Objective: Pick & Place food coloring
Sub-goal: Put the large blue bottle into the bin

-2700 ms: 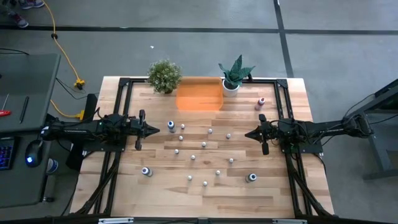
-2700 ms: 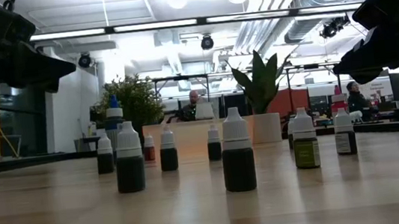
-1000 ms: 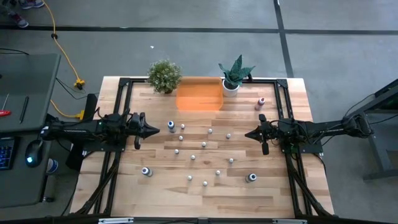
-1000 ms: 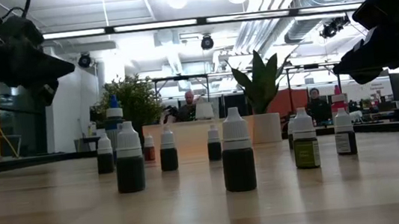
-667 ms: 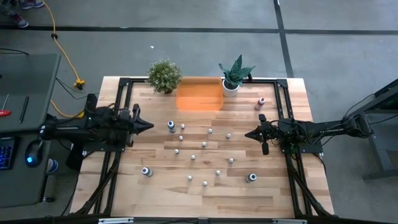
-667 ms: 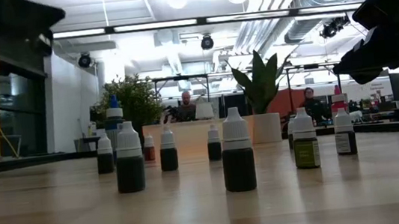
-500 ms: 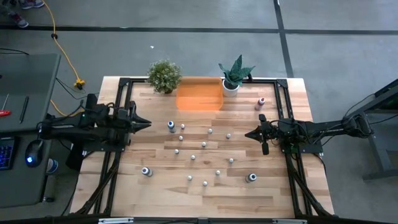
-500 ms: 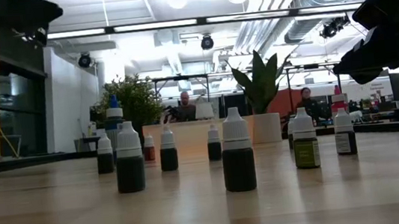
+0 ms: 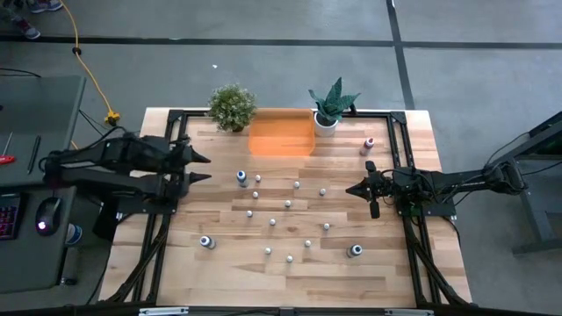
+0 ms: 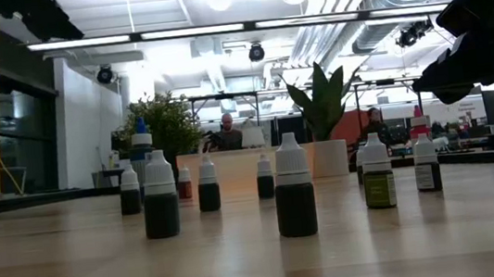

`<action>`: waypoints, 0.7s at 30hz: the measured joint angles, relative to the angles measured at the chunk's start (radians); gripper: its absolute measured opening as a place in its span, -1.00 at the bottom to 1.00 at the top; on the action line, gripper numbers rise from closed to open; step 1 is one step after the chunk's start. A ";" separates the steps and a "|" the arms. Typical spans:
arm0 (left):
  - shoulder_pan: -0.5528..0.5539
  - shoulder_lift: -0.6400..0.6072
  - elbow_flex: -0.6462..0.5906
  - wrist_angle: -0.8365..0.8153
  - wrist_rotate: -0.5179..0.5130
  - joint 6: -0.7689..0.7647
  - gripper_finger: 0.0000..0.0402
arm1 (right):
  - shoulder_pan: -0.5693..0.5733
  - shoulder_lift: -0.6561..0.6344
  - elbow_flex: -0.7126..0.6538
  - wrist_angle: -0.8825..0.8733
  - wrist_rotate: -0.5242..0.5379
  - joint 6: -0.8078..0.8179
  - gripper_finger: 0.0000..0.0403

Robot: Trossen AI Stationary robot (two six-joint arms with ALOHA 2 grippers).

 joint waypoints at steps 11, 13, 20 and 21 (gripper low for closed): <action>-0.001 0.218 0.043 -0.074 0.040 0.191 0.20 | 0.000 0.000 0.000 0.000 0.000 0.000 -1.00; -0.001 0.217 0.010 -0.037 0.018 0.232 0.20 | 0.000 0.000 0.000 0.000 0.000 0.000 -1.00; -0.054 0.148 -0.126 0.114 -0.052 0.250 0.20 | 0.000 0.000 0.000 0.000 0.000 0.000 -1.00; -0.060 0.143 -0.145 0.139 -0.058 0.243 0.20 | 0.000 0.000 0.000 0.000 0.000 0.000 -1.00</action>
